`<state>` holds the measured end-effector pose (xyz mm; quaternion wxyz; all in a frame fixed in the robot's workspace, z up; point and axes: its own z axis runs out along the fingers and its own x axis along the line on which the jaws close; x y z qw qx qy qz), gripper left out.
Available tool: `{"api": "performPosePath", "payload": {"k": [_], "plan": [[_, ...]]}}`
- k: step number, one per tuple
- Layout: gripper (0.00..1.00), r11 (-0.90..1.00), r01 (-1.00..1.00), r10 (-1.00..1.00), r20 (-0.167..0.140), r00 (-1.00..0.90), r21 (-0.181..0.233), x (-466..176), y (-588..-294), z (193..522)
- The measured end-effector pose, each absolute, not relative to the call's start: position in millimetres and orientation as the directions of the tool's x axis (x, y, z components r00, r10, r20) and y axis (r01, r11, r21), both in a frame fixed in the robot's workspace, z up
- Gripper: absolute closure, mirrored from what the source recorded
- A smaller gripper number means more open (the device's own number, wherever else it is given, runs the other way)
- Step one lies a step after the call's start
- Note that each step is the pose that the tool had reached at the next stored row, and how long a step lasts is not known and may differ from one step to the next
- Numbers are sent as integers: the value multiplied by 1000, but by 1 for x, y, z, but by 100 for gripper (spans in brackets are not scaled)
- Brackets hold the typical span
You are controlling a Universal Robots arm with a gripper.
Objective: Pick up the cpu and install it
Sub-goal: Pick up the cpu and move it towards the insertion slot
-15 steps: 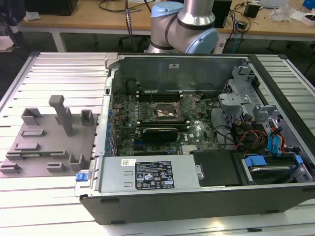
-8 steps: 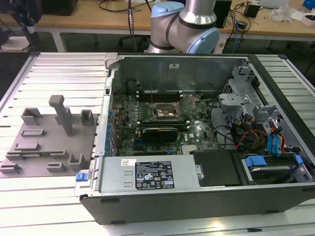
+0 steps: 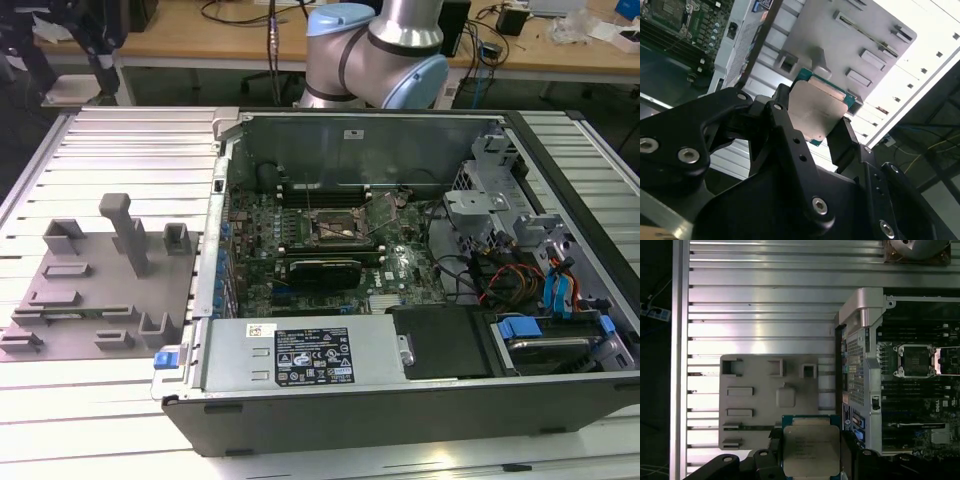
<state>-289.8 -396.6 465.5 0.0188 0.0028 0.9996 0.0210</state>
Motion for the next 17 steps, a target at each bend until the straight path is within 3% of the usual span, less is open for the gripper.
{"api": "performPosePath", "payload": {"k": [17], "plan": [[45,999,5,6,-38,-999,42,-207,-397,465]]}}
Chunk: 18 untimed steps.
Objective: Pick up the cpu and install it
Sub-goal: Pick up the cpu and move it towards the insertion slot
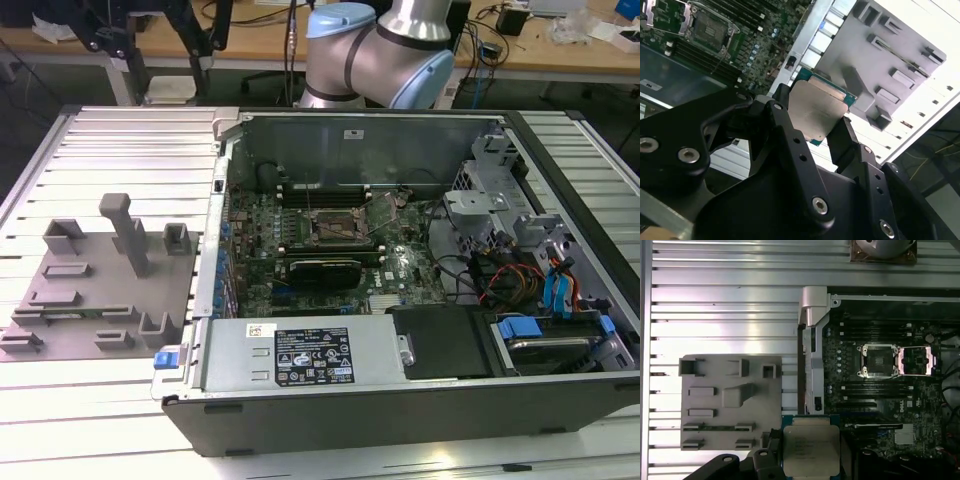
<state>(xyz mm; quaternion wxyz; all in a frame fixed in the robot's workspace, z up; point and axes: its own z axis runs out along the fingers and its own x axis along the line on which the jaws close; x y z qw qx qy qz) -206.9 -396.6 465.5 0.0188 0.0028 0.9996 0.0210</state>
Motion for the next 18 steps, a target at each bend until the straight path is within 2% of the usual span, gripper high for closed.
{"api": "performPosePath", "payload": {"k": [18], "plan": [[45,999,5,6,-37,-999,42,-144,-397,464]]}}
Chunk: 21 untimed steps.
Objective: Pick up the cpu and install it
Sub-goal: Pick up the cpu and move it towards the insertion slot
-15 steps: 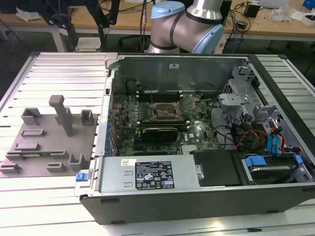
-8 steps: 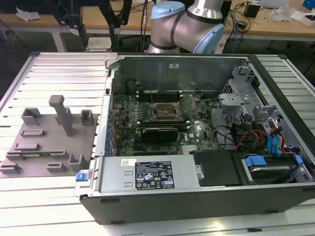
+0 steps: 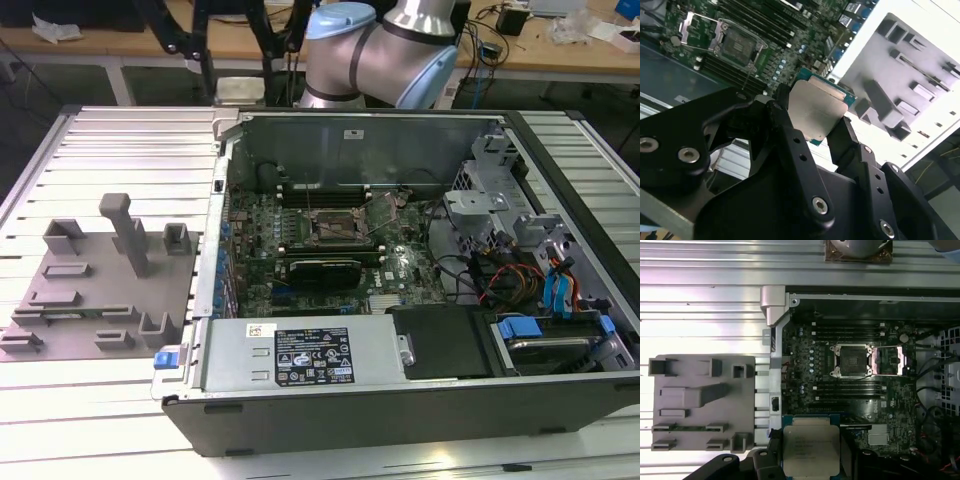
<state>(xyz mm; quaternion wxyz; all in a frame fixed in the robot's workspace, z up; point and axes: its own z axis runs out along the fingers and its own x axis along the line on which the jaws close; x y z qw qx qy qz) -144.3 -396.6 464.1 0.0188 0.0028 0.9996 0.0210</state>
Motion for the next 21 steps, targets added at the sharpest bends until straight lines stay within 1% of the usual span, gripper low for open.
{"api": "performPosePath", "payload": {"k": [21], "plan": [[45,999,5,6,-37,-999,42,-74,-396,431]]}}
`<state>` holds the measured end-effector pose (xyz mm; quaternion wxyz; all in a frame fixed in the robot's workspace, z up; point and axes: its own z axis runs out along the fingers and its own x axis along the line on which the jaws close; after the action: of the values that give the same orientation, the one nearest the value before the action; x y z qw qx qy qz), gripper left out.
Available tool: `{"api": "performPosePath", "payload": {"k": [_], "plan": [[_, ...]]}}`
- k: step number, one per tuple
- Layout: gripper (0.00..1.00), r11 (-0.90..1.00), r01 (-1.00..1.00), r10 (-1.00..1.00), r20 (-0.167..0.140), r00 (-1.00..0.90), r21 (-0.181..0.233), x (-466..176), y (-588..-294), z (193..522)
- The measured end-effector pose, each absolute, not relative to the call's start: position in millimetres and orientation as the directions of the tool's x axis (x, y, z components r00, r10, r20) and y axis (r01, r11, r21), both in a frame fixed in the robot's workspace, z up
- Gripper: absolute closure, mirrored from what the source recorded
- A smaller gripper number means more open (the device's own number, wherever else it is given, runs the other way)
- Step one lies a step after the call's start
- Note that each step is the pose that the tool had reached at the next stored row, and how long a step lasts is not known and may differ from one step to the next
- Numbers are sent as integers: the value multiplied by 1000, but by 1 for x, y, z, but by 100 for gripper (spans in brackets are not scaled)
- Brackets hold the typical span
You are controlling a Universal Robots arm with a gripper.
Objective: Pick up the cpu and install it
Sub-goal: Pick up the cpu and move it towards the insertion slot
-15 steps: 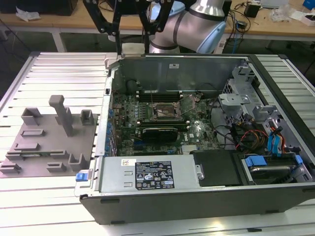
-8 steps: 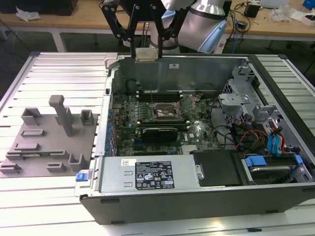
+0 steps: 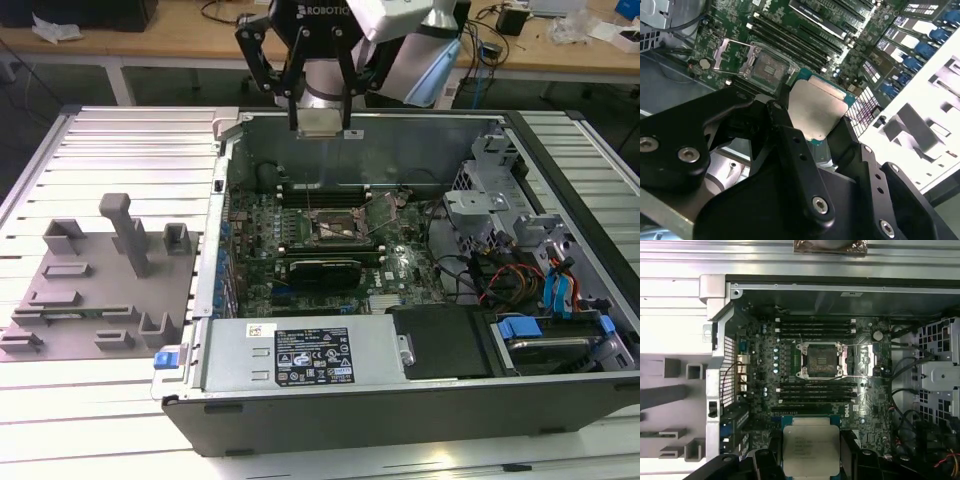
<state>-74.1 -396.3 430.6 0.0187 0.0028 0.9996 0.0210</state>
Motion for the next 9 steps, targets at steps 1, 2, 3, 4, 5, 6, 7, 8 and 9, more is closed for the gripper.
{"api": "performPosePath", "payload": {"k": [1,2,3,4,5,6,7,8,9], "plan": [[45,999,5,6,-37,-999,42,-71,-396,428],[45,999,5,7,-37,-999,42,-67,-396,424],[45,999,5,6,-37,-999,42,-65,-396,421],[45,999,5,6,-37,-999,42,-61,-396,416],[45,999,5,6,-37,-999,42,-59,-395,413],[45,999,5,6,-37,-999,42,-57,-395,411],[45,999,5,6,-37,-999,42,-55,-395,408],[45,999,5,6,-37,-999,42,-54,-394,406],[45,999,5,6,-37,-999,42,-53,-394,404]]}}
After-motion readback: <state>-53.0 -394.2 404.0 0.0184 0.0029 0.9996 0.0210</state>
